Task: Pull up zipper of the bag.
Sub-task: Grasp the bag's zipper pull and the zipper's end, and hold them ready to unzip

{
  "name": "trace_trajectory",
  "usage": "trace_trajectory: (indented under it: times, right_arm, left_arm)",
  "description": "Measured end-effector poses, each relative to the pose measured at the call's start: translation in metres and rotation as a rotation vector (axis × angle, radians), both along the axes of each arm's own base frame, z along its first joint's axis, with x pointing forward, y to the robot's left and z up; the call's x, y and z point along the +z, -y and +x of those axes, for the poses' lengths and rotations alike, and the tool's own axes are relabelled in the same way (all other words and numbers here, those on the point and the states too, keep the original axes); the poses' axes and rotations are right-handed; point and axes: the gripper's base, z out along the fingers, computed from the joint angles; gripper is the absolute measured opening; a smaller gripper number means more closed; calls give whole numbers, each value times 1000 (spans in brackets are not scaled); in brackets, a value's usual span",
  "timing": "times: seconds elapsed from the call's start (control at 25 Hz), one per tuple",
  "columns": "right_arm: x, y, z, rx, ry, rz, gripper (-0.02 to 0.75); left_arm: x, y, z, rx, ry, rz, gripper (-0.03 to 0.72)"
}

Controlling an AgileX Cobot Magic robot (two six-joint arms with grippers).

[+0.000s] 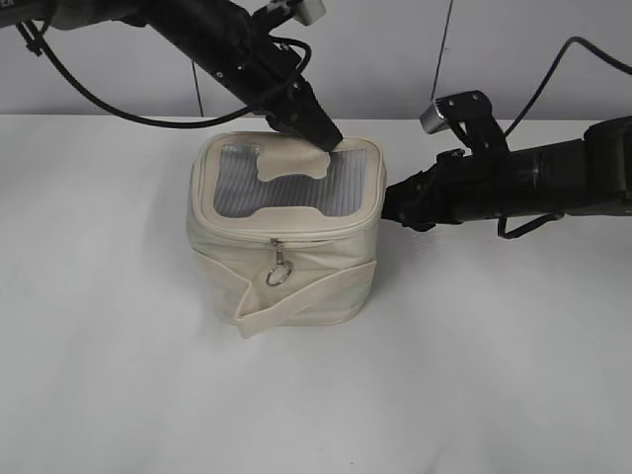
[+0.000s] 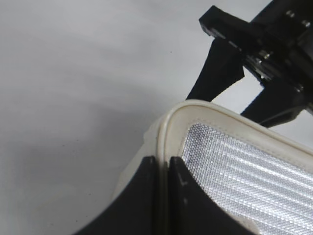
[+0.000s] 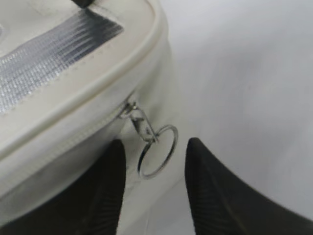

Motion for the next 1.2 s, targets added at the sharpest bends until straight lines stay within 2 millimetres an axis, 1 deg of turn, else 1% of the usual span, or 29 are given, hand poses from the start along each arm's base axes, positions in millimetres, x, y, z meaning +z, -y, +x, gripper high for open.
trace_trajectory:
  times: [0.08, 0.16, 0.2, 0.24, 0.32, 0.4, 0.64, 0.84, 1.04, 1.12, 1.2]
  right_arm:
    - [0, -1, 4, -4, 3, 3, 250]
    - [2, -2, 5, -7, 6, 9, 85]
    - [2, -3, 6, -14, -1, 17, 40]
    - [2, -3, 6, -29, -19, 28, 22]
    - [1, -3, 4, -46, -60, 39, 11]
    - [3, -1, -2, -57, -85, 37, 9]
    - [28, 10, -32, -60, -63, -10, 8]
    - [39, 14, -54, -33, -109, -27, 8]
    - [49, 10, -68, 48, -145, 20, 8]
    - [49, 7, -71, 71, -163, 32, 8]
    - [49, 0, -75, 101, -173, 25, 8]
  left_arm:
    - [0, 0, 0, 2, 1, 0, 36]
    - [0, 0, 0, 2, 2, 0, 36]
    - [0, 0, 0, 3, 3, 1, 36]
    - [0, 0, 0, 4, 4, 1, 36]
    - [0, 0, 1, 4, 5, 3, 36]
    - [0, 0, 1, 7, 2, 3, 36]
    - [0, 0, 1, 39, -17, 6, 34]
    - [0, 1, 1, 60, -35, 6, 34]
    - [-1, 1, 2, 95, -46, 9, 33]
    - [-1, 1, 3, 110, -54, 9, 33]
    - [-1, 1, 3, 128, -64, 10, 33]
